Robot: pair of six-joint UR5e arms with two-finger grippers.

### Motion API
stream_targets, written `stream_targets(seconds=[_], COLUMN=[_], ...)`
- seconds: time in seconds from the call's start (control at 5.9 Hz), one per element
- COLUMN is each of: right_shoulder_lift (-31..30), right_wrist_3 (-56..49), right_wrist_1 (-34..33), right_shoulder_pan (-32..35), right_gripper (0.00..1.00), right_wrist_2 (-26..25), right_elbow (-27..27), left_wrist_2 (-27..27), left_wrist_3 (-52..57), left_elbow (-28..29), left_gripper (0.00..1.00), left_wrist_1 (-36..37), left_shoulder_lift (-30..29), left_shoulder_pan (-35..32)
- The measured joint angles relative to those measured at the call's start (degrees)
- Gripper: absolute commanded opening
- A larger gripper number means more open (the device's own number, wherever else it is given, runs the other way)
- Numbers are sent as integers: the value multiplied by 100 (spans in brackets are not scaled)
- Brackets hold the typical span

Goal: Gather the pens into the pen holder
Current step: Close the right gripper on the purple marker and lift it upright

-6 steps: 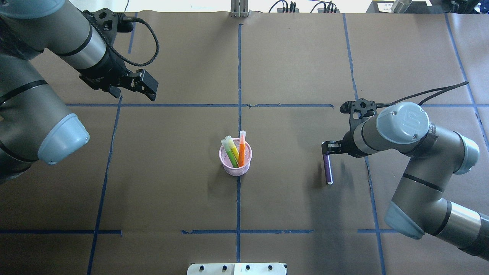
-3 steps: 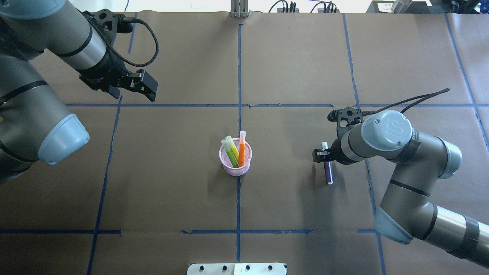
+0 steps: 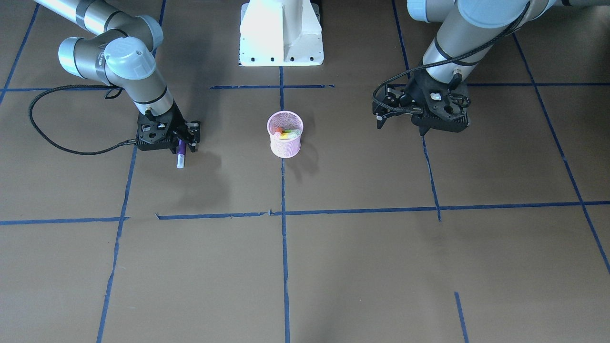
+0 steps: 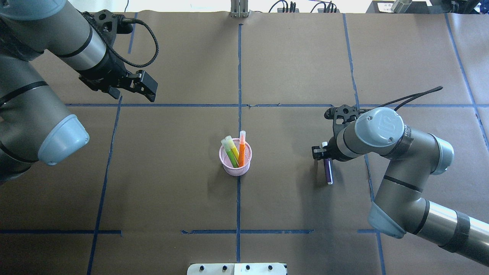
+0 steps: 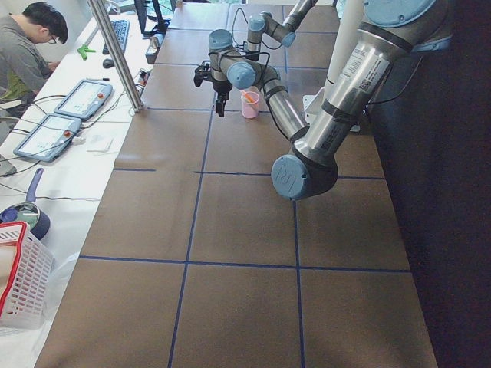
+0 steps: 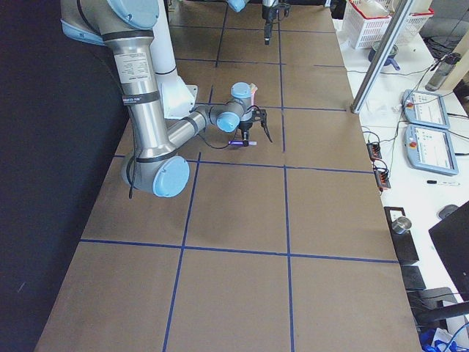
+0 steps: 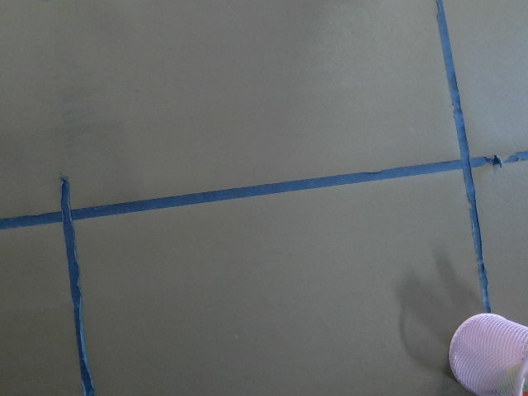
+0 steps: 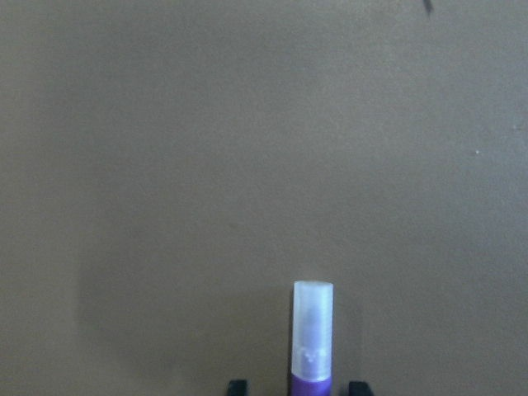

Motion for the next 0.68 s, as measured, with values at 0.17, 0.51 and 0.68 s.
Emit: stream_targets(seconds=[0.17,0.51,0.68], right_shoulder_lift=[-18,-29,-30], right_wrist_3=[-19,-40,-42], right_wrist_1=[-1,-3,-7], right_shoulder_pan=[19,17,14], right_gripper=[48,31,17], right_wrist_2=[0,1,1], right_elbow=[-11,-26,-30], left_wrist_2=[3,4,4], left_wrist_3=[-7,-8,-7], left_elbow=[-2,-2,-2], left_gripper=[100,100,100], left_wrist_1=[0,0,0], left_shoulder_lift=[0,0,0], left_shoulder_pan=[0,1,1])
